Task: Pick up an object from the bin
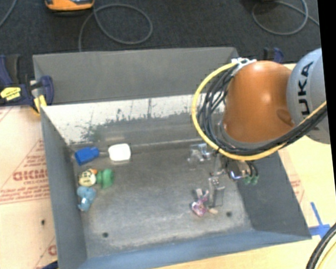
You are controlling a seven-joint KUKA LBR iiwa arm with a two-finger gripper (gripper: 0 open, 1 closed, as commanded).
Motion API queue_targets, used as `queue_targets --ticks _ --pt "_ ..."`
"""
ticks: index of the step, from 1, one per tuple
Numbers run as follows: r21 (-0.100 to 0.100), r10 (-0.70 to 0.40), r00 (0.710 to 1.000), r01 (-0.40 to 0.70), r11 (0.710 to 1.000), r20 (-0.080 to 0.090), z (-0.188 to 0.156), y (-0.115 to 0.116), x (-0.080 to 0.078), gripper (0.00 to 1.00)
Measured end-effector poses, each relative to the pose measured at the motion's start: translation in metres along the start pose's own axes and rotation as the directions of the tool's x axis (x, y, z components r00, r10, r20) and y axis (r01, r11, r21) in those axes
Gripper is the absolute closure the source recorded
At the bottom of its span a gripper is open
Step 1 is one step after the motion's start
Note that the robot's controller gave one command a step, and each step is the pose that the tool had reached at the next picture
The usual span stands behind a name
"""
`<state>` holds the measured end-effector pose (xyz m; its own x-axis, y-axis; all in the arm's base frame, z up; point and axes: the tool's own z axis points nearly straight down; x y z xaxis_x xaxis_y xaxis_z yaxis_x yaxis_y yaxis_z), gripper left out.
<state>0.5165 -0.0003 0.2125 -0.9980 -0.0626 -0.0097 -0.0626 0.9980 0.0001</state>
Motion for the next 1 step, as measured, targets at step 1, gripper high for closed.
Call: queue_targets --ticks 1 --pt "0.000 -0.010 1.000 0.010 1.000 -0.013 0.0168 -0.0242 0.0124 0.00"
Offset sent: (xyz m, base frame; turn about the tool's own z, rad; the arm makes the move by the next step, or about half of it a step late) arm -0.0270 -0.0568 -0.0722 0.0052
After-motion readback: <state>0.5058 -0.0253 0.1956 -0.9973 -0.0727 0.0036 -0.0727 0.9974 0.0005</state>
